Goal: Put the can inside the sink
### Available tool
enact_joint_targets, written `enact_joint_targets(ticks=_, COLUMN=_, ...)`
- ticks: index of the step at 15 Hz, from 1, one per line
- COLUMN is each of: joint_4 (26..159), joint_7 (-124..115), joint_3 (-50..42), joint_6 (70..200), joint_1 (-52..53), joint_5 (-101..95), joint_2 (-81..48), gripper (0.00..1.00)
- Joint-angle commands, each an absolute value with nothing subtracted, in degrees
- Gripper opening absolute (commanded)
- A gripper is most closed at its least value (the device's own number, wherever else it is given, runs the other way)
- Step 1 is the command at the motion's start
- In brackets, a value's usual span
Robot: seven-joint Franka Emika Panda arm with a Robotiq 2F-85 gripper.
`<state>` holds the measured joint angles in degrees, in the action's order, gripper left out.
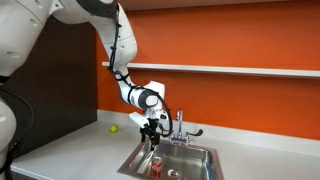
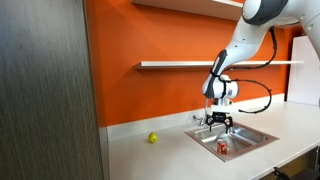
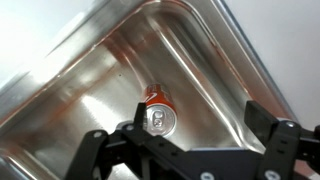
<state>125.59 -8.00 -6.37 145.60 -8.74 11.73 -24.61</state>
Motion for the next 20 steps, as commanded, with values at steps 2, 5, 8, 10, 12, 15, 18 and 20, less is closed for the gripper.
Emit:
enact_joint_targets(ticks=2, joint_4=131.8, joint_7=-3.6, joint_3=-5.6, joint_6=143.2, joint_1=-6.9, joint_5=7.8, joint_2=-16.5, gripper=1.0)
enact_joint_targets(ticks=5, joint_4=135.8, joint_7=-4.5, joint_3=-5.7, joint_6=144.1, joint_1=-5.1, joint_5=5.7, joint_2=-12.2, gripper=1.0)
enact_joint_targets(ticks=8, joint_4=140.0, joint_7=-5.5, joint_3=-5.3, joint_6=144.4, joint_1=-3.7, joint_5=5.1, joint_2=-7.8, gripper=1.0)
enact_joint_targets(ticks=10, joint_4=142.8, joint_7=-5.8, joint_3=-4.9, joint_6=144.3, joint_1=-2.9, joint_5=5.1, joint_2=-5.2, gripper=1.0)
enact_joint_targets(ticks=12, joint_4=145.4, joint_7=-6.2, joint_3=-4.3, joint_6=144.3, joint_1=-2.2, joint_5=5.2, joint_2=-2.7, gripper=1.0)
enact_joint_targets(ticks=15, joint_4=148.9, joint_7=-6.6, joint_3=-3.4, joint_6=144.1, joint_1=-1.4, joint_5=5.4, joint_2=0.5, gripper=1.0)
enact_joint_targets(ticks=18, joint_4=151.5, joint_7=-6.3, joint_3=-2.5, joint_6=143.7, joint_1=-0.9, joint_5=5.9, joint_2=3.2, gripper=1.0)
enact_joint_targets(ticks=20, joint_4=152.8, joint_7=-6.3, joint_3=-2.2, joint_6=143.1, joint_1=-0.7, joint_5=6.3, joint_2=5.1, gripper=1.0)
